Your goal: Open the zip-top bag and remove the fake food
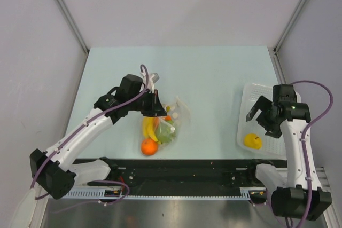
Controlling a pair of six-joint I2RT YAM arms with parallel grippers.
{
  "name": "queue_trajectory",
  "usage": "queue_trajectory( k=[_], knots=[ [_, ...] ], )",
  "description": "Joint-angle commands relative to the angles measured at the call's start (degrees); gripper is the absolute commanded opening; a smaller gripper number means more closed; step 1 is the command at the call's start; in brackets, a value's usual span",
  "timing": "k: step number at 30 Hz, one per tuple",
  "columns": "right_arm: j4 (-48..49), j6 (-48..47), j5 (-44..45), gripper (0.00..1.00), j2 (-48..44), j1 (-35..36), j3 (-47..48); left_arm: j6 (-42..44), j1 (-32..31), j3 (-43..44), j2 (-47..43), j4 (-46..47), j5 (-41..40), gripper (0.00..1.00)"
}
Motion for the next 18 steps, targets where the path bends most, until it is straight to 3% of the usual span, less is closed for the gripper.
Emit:
queue_trajectory(
  k=[1, 5, 11, 13, 18],
  knots=[
    [-1.68, 1.42, 5.32, 1.00, -3.64, 6.92, 5.19, -5.10, -0.02, -2.42, -4.27, 5.36, 2.59, 0.00],
    [0.51, 7.13, 5.67, 1.00, -3.47, 17.81, 8.36, -7.56, -0.02, -5.68, -7.34, 5.11, 3.91, 0.00],
    [9.29, 18.28, 9.27, 1.00, 0.21, 40.12, 12.31, -9.76, -0.10, -7.09, -13.14, 3.26, 1.54, 0.00],
    [15.00, 19.45, 10.51, 1.00, 2.40, 48.71, 13.19, -9.93, -0.02, -7.18, -15.34, 2.12, 0.22, 0.00],
    [27.20, 18.41, 12.79, 1.00, 9.17, 62.63, 16.00, -8.80, -0.02, -7.62, -19.91, -0.07, -2.32, 0.00]
  ],
)
